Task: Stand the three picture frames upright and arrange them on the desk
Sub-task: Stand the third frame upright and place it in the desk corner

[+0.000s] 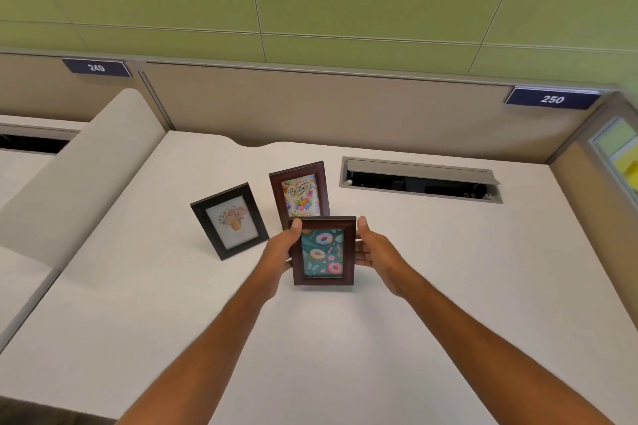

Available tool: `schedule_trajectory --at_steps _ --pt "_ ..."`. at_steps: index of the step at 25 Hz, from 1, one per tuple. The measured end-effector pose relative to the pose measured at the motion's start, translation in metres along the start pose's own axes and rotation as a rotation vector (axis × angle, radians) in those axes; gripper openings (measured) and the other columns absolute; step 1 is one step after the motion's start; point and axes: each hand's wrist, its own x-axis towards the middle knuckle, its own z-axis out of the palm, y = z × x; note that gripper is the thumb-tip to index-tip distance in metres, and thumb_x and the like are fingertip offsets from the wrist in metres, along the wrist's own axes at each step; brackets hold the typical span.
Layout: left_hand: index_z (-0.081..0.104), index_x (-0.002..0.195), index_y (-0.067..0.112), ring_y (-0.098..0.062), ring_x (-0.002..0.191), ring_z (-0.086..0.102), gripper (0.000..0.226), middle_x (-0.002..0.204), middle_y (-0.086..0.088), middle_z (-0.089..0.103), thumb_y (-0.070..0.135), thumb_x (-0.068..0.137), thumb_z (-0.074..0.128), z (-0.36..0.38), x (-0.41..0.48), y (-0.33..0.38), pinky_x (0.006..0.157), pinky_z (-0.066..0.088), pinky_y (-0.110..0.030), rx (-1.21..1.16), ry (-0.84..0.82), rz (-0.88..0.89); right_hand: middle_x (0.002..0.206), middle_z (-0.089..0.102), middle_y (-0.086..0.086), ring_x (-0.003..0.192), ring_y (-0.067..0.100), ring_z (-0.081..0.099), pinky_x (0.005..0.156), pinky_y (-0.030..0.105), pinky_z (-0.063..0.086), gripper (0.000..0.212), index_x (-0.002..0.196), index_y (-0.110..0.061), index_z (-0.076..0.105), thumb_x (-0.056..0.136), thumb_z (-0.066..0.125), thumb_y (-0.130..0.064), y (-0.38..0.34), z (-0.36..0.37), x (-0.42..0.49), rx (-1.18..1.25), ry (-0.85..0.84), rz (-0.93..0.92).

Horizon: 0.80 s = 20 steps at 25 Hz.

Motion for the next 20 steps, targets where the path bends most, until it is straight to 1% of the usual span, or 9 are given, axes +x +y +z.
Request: schedule_trajectory --at_steps 2,3,5,6,8,10,12,16,20 --pt "0.069 0.125 0.032 -0.020 0.122 0.074 0.063 0.114 0.010 0.085 0.075 0.080 0.069 0.023 0.004 0.005 0.096 0.058 -0.040 -0.007 -0.031 0.004 0.129 0.077 0.009 0.115 0.021 0.075 0.101 0.036 0.059 0.084 0.136 -0.022 0.065 0.094 0.027 -0.083 0.003 -0.025 -0.006 0.015 0.031 0.019" --pt "0.068 0.126 0.033 -0.022 0.124 0.073 0.059 0.117 0.008 0.084 0.072 0.082 0.070 0.036 0.006 0.007 0.099 0.058 -0.042 -0.012 -0.052 0.005 0.133 0.075 0.010 0.120 0.025 0.074 0.107 0.039 0.058 0.090 0.140 -0.021 0.064 0.090 0.026 -0.086 0.006 -0.037 -0.008 0.027 0.038 0.027" --pt "0.067 0.127 0.032 -0.025 0.128 0.071 0.051 0.125 0.003 0.082 0.068 0.092 0.068 0.064 0.009 0.012 0.109 0.056 -0.048 0.008 -0.102 -0.004 0.143 0.071 0.011 0.132 0.032 0.070 0.120 0.050 0.051 0.100 0.150 -0.020 0.060 0.087 0.025 -0.089 0.011 -0.061 -0.015 0.066 0.048 0.034" --pt "0.067 0.129 0.030 -0.026 0.129 0.070 0.050 0.128 0.000 0.080 0.068 0.096 0.064 0.079 0.011 0.014 0.114 0.053 -0.051 0.032 -0.128 -0.012 0.144 0.071 0.011 0.134 0.034 0.069 0.121 0.053 0.049 0.102 0.152 -0.021 0.060 0.087 0.025 -0.090 0.014 -0.074 -0.019 0.087 0.054 0.035" --pt "0.068 0.134 0.024 -0.027 0.129 0.069 0.058 0.133 -0.004 0.078 0.069 0.101 0.057 0.109 0.015 0.018 0.119 0.050 -0.055 0.082 -0.169 -0.032 0.138 0.077 0.008 0.126 0.031 0.075 0.115 0.050 0.055 0.097 0.146 -0.027 0.066 0.086 0.026 -0.091 0.019 -0.098 -0.026 0.122 0.081 0.019" --pt "0.068 0.136 0.022 -0.028 0.129 0.069 0.063 0.134 -0.007 0.077 0.072 0.102 0.052 0.142 0.017 0.024 0.120 0.048 -0.057 0.117 -0.213 -0.050 0.133 0.081 0.002 0.119 0.026 0.079 0.108 0.047 0.060 0.085 0.138 -0.035 0.070 0.087 0.029 -0.090 0.024 -0.125 -0.032 0.168 0.114 -0.008" --pt "0.066 0.140 0.022 -0.030 0.131 0.068 0.068 0.137 -0.007 0.075 0.074 0.102 0.046 0.175 0.018 0.028 0.122 0.046 -0.057 0.146 -0.249 -0.054 0.132 0.081 -0.003 0.119 0.024 0.080 0.109 0.049 0.060 0.076 0.133 -0.040 0.072 0.089 0.033 -0.088 0.029 -0.151 -0.037 0.214 0.151 -0.028" --pt "0.062 0.148 0.026 -0.030 0.134 0.067 0.073 0.142 -0.006 0.072 0.077 0.102 0.036 0.240 0.023 0.037 0.122 0.046 -0.057 0.170 -0.291 -0.042 0.127 0.083 -0.005 0.117 0.023 0.081 0.113 0.054 0.057 0.066 0.118 -0.050 0.080 0.087 0.037 -0.090 0.039 -0.205 -0.043 0.283 0.234 -0.066" --pt "0.064 0.146 0.024 -0.027 0.128 0.071 0.079 0.136 -0.006 0.076 0.081 0.100 0.034 0.300 0.039 0.050 0.117 0.052 -0.052 0.171 -0.294 -0.042 0.126 0.083 -0.005 0.116 0.022 0.081 0.115 0.057 0.055 0.064 0.119 -0.047 0.078 0.090 0.037 -0.087 0.037 -0.257 -0.044 0.336 0.306 -0.099"
